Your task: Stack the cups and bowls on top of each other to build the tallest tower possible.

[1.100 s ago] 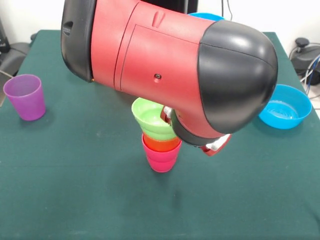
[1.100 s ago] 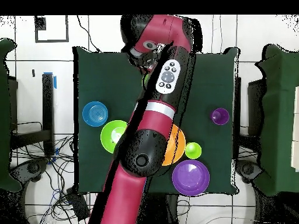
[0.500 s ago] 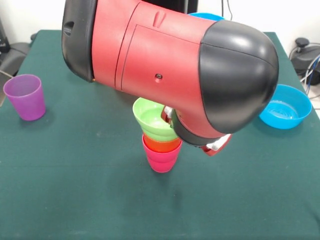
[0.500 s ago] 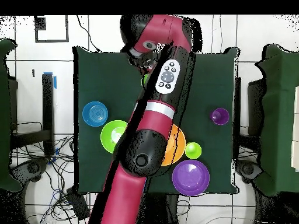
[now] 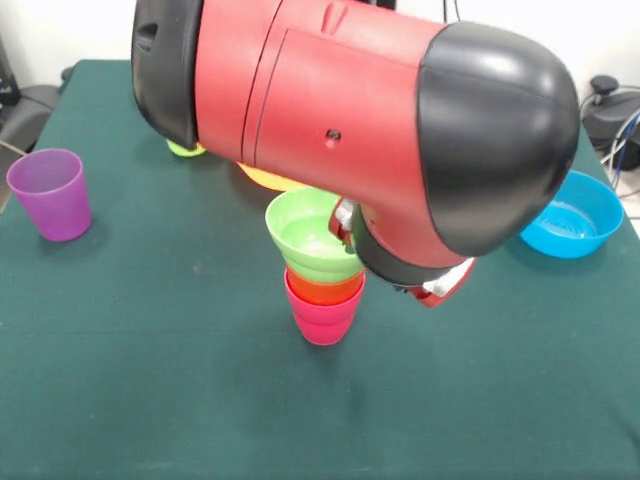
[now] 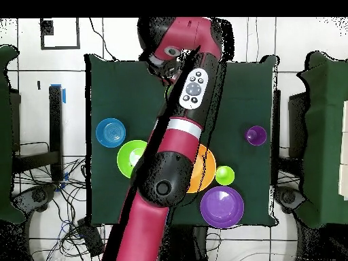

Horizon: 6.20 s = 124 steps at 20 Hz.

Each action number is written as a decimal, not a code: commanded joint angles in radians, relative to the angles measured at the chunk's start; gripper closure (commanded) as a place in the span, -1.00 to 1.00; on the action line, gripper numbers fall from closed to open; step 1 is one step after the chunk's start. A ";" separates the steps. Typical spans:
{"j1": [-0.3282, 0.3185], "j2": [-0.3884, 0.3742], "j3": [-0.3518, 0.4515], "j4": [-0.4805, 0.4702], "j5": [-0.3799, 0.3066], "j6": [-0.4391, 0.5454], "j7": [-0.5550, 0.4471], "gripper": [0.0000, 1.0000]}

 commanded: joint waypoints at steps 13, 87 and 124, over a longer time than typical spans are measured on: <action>0.006 -0.100 -0.022 -0.013 -0.024 0.001 -0.110 -1.00; -0.058 -0.306 0.812 0.438 -0.804 -0.279 -0.426 -1.00; -0.008 -0.383 0.847 0.582 -0.934 -0.318 -0.415 -1.00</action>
